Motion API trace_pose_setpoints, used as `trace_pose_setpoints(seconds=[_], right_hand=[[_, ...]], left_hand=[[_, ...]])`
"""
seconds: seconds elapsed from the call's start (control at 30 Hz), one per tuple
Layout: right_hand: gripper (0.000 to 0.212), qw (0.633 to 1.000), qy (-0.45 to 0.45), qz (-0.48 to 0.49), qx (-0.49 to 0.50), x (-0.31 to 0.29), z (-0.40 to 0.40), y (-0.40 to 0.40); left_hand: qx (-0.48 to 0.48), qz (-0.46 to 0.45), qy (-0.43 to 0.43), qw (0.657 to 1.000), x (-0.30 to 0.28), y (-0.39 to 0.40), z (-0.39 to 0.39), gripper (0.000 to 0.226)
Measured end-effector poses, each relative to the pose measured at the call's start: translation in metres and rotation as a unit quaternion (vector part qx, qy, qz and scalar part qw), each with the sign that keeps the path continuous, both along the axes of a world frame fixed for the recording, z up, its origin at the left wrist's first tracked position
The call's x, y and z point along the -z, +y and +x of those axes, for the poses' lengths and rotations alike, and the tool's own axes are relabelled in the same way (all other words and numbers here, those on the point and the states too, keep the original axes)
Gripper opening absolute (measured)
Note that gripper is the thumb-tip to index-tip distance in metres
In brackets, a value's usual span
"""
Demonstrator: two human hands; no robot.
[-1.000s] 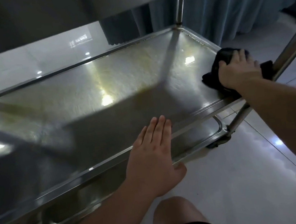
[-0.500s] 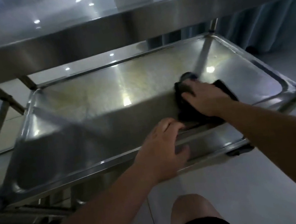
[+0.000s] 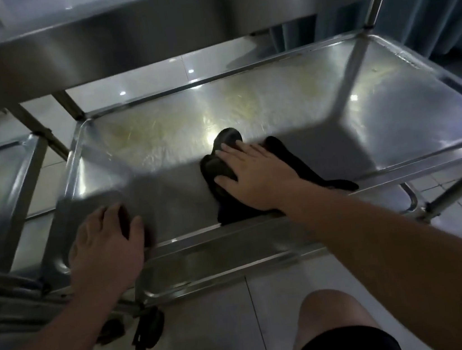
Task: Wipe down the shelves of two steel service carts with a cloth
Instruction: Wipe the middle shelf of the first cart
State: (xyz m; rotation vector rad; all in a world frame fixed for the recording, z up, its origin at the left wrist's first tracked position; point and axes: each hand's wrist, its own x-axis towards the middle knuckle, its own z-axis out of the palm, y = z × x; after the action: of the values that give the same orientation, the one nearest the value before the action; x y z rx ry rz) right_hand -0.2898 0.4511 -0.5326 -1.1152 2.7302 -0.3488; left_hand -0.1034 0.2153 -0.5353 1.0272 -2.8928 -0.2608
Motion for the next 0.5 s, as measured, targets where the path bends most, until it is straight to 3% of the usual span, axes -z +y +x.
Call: trace_pose_setpoints(seconds=[0.07,0.17,0.27,0.33,0.4,0.5], right_hand=[[0.071,1.000,0.000,-0.009,0.009,-0.002,-0.013,0.021],[0.058,0.981,0.016,-0.050,0.187,-0.004,-0.053,0.089],[0.067,0.900,0.017,-0.031,0.435,-0.007,-0.092,0.162],[0.079,0.854,0.005,-0.009,0.521,-0.005,-0.097,0.164],[0.080,0.839,-0.002,-0.005,0.545,-0.003,-0.089,0.127],[0.079,0.871,-0.008,-0.017,0.491,-0.003,-0.056,0.037]], left_hand=[[0.006,-0.004,0.005,1.000,0.001,0.001,0.001,0.060],[0.010,-0.008,0.015,1.000,0.001,0.005,0.001,0.063],[0.019,-0.015,0.016,1.000,0.001,0.009,0.003,0.068],[0.020,-0.019,0.016,0.999,0.000,0.008,0.002,0.069],[0.020,-0.021,0.017,0.999,0.002,0.007,0.002,0.069],[0.018,-0.018,0.015,1.000,0.004,0.007,0.001,0.069]])
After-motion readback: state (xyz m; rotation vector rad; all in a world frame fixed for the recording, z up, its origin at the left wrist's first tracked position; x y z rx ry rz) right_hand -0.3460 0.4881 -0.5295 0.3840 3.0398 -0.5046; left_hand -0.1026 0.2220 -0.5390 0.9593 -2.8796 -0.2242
